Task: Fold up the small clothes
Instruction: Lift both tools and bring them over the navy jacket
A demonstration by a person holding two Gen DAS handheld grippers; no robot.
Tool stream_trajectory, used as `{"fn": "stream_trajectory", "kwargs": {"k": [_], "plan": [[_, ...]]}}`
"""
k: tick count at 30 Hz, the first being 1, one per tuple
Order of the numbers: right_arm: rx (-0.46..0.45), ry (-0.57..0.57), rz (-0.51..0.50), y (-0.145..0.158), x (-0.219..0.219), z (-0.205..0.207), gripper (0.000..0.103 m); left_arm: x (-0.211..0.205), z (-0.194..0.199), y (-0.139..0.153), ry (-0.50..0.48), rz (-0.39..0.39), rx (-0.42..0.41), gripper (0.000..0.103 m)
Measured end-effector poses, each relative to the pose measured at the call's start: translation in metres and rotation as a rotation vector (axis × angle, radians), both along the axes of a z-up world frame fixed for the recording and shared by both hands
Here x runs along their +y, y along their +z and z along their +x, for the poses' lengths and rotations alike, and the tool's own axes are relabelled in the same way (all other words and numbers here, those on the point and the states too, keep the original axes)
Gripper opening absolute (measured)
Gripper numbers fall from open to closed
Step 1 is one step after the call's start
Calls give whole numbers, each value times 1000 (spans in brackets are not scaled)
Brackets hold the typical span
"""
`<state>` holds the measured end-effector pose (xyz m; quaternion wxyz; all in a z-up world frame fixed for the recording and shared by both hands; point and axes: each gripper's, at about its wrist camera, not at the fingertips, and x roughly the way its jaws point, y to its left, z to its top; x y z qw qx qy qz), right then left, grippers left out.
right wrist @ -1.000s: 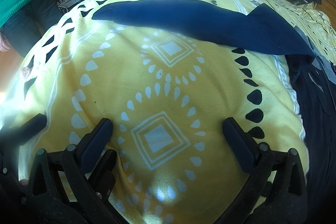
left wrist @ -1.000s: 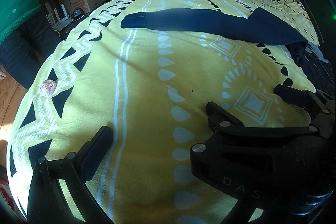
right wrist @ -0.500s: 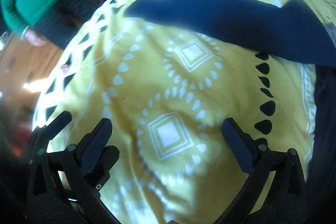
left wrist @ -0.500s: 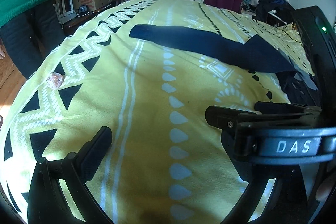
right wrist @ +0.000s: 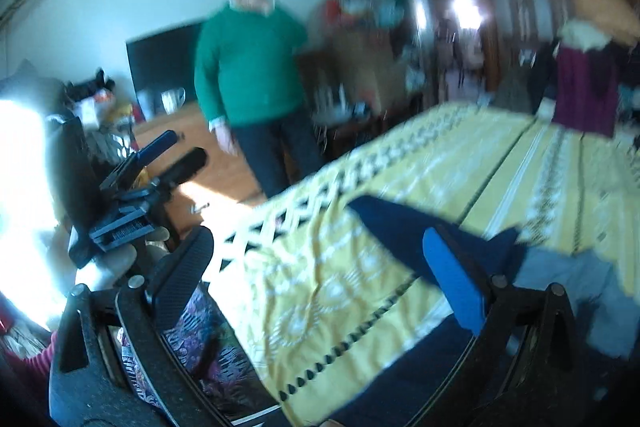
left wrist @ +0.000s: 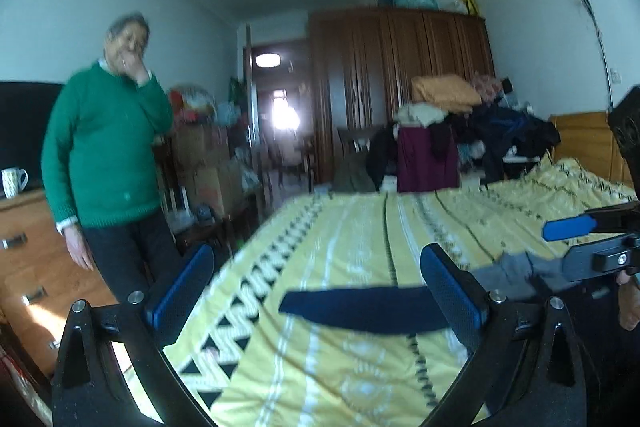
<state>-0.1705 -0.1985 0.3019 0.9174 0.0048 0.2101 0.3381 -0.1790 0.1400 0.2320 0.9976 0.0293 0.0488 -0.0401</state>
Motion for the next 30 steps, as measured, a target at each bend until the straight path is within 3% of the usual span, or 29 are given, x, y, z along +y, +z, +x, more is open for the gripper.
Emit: {"fn": "stream_trajectory", "kwargs": {"k": [5,9,14,18,22,24,26,28,30], "plan": [[-255,-178,79,88,-109,-63,103,-37,-50,110,-129,-138,-209,103],[-446,-299,64,126,-165,-103,103,-80,-76,176,-277,-200,-246,103],[-569,-421,152,173,-244,-152,103,-129,-92,240,-427,-250,-268,103],[-694,-548,141,201,-291,-186,103,-161,-102,278,-508,-305,-327,103],[-821,-637,96,216,-321,-210,103,-188,-109,314,-478,-287,-405,103],[-796,-685,91,209,-331,-206,103,-198,-109,321,-445,-251,-438,103],[-701,-667,107,187,-347,-189,103,-211,-107,322,-370,-190,-446,103],[-575,-650,72,150,-347,-158,103,-213,-95,311,-301,-158,-374,103],[-456,-667,-5,103,-336,-120,103,-204,-65,278,-215,-171,-259,103]]}}
